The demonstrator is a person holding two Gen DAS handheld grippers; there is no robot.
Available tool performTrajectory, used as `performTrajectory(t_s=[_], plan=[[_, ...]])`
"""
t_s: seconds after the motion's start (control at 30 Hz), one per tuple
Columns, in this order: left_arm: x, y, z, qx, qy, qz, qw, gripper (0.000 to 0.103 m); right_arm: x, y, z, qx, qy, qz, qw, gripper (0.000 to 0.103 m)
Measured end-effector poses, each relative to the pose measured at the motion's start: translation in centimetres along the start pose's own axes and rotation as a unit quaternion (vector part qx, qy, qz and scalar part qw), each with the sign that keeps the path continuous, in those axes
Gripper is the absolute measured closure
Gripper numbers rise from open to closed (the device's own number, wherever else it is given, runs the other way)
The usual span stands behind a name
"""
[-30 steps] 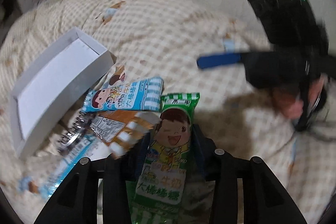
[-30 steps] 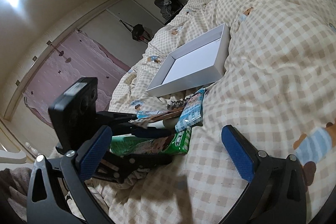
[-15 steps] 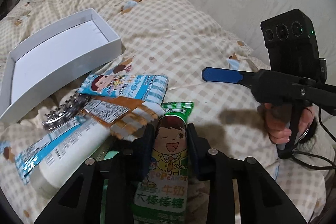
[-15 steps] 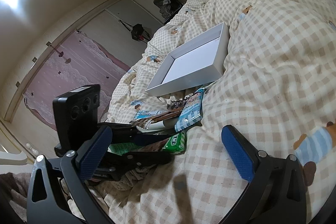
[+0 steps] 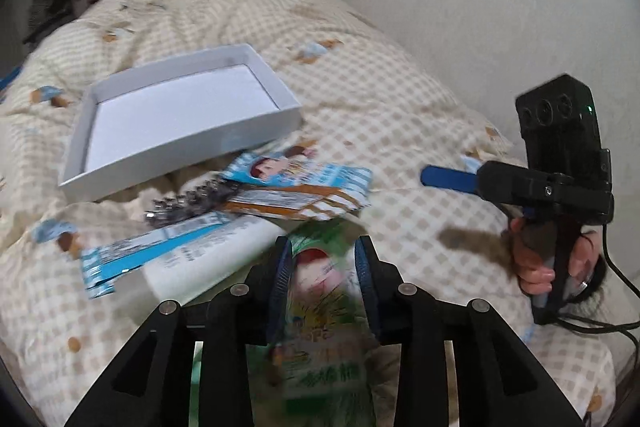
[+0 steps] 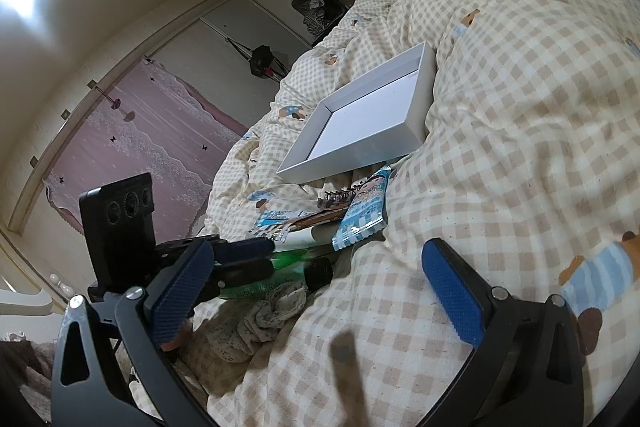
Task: Organize objects
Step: 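Close the left tool on the green candy stick packet and lift it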
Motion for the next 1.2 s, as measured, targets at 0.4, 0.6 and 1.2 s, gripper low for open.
performTrajectory(t_s=[0.4,0.6,1.2], plan=[[2.0,5.9,1.7,-0.034,0.038,-0.093,0.9943,0.094,0.0,0.0,0.0,0.0,0.0,0.0,1.0,0.0],[3.0,6.3,2.5,-0.008,0.051,-0.073,0.996,0.094,0.0,0.0,-0.1,0.0,-0.001,0.001,1.0,0.0],[-2.1,-5.4,2.2,0.017,0.032,0.141,0.9894,0.052,0.3,-0.2,-0.1,-0.001,-0.002,0.001,1.0,0.0]])
Point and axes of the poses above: each gripper's, at about its wrist camera, not at the fingertips, and y roughly against the way its jaws point, z to its left, x to its underside, the point moved 3 cm from there along -y, roughly the way its jaws point, and after that the axes turned 7 degrees about x, right-handed, at the moved point
